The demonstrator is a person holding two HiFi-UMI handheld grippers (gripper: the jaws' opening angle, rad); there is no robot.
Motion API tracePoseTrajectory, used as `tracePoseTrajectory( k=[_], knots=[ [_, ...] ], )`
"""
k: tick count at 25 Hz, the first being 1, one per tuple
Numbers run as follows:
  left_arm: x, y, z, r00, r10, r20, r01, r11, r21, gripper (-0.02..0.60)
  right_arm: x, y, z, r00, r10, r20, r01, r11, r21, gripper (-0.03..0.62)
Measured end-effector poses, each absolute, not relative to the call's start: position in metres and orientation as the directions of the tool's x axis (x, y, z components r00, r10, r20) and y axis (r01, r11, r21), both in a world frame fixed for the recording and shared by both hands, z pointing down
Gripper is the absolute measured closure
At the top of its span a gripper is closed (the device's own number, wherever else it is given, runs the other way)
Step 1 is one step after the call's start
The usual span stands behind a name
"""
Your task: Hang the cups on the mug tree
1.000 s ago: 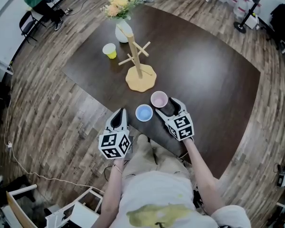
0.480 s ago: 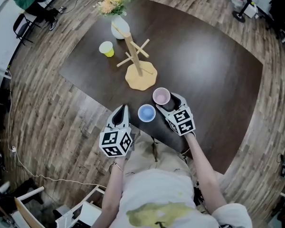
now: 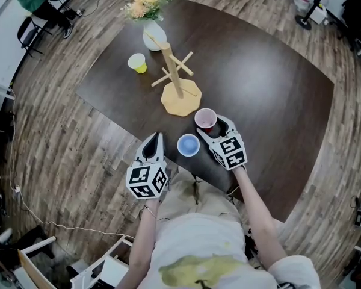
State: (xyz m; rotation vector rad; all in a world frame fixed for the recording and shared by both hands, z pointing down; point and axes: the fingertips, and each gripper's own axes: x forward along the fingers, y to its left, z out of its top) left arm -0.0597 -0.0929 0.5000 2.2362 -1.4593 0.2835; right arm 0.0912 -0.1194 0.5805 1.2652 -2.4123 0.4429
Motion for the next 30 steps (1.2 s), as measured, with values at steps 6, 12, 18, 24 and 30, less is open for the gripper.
tracePoseTrajectory(
  k=[6, 12, 18, 24, 30],
  knots=[
    [-0.059, -0.104, 0.496, 0.433, -0.805, 0.406, -0.899, -0.355, 0.256, 0.558, 0.098, -0.132, 0.563, -0.462, -0.742, 0.486, -0.857, 0.515, -0.029, 0.307],
    [-0.052, -0.114, 0.491, 0.496, -0.779, 0.383, -0.867, -0.422, 0.266, 0.558, 0.099, -0.14, 0.553, -0.379, -0.75, 0.542, -0.872, 0.485, 0.062, 0.31],
    [-0.055, -0.13, 0.481, 0.556, -0.746, 0.366, -0.831, -0.487, 0.271, 0.558, 0.098, -0.148, 0.541, -0.281, -0.76, 0.586, -0.88, 0.448, 0.159, 0.312],
    [-0.056, -0.143, 0.478, 0.617, -0.706, 0.348, -0.787, -0.554, 0.272, 0.558, 0.092, -0.159, 0.535, -0.209, -0.767, 0.607, -0.87, 0.429, 0.242, 0.313],
    [-0.053, -0.149, 0.472, 0.662, -0.672, 0.331, -0.749, -0.6, 0.279, 0.558, 0.09, -0.165, 0.529, -0.139, -0.747, 0.65, -0.846, 0.431, 0.315, 0.313]
  ],
)
